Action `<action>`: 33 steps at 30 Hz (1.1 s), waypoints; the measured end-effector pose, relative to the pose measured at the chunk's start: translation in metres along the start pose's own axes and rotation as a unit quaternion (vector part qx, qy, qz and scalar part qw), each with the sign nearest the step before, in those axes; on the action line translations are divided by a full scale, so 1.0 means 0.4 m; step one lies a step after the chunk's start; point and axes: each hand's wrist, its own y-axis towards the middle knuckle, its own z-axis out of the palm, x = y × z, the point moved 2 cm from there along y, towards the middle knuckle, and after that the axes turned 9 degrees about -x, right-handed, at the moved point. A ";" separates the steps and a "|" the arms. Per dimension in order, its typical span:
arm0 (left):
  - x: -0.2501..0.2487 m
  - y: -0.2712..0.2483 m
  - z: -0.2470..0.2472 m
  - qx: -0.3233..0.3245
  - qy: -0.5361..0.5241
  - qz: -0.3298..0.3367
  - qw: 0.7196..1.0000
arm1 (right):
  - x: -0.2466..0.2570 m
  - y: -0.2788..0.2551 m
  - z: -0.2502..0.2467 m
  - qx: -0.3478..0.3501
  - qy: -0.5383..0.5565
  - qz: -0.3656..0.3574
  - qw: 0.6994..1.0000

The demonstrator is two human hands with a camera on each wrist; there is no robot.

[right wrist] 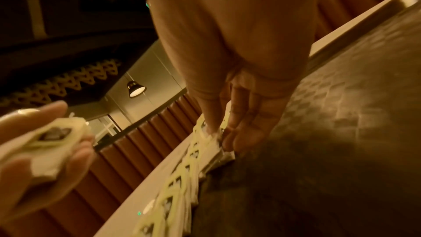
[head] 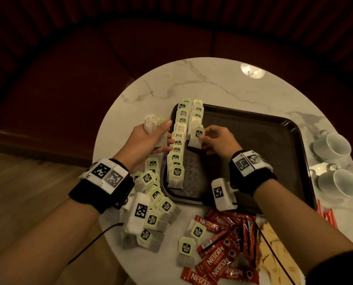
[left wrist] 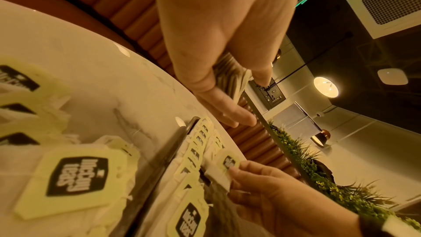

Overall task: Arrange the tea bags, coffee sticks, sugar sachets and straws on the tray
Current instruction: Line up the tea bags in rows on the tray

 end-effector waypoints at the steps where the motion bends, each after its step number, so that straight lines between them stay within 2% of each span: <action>1: 0.000 -0.001 0.000 -0.001 0.002 -0.001 1.000 | -0.005 0.005 0.007 -0.003 -0.012 -0.001 1.000; 9: -0.003 -0.004 -0.006 -0.007 0.010 0.004 1.000 | -0.023 0.026 0.036 -0.065 0.015 0.024 0.998; 17: -0.010 -0.008 0.003 0.007 -0.007 -0.010 1.000 | -0.016 0.019 0.037 -0.064 0.017 0.025 0.997; 20: -0.016 -0.011 0.008 0.008 -0.012 -0.014 1.000 | 0.009 0.002 0.021 -0.108 -0.024 -0.011 0.994; 23: -0.022 -0.016 0.016 0.006 -0.012 -0.017 1.000 | 0.064 -0.044 0.011 -0.128 -0.013 -0.083 0.988; 25: -0.025 -0.021 0.022 0.011 -0.013 -0.023 1.000 | 0.108 -0.083 0.017 -0.093 0.010 -0.133 0.987; 28: -0.030 -0.028 0.027 0.042 -0.032 -0.031 0.998 | 0.157 -0.137 0.040 -0.001 0.012 -0.182 0.983; 30: -0.033 -0.030 0.030 0.050 -0.035 -0.030 0.998 | 0.171 -0.157 0.055 0.034 0.029 -0.184 0.982; 33: -0.032 -0.028 0.029 0.038 -0.024 -0.018 0.999 | 0.170 -0.163 0.068 0.035 0.065 -0.170 0.983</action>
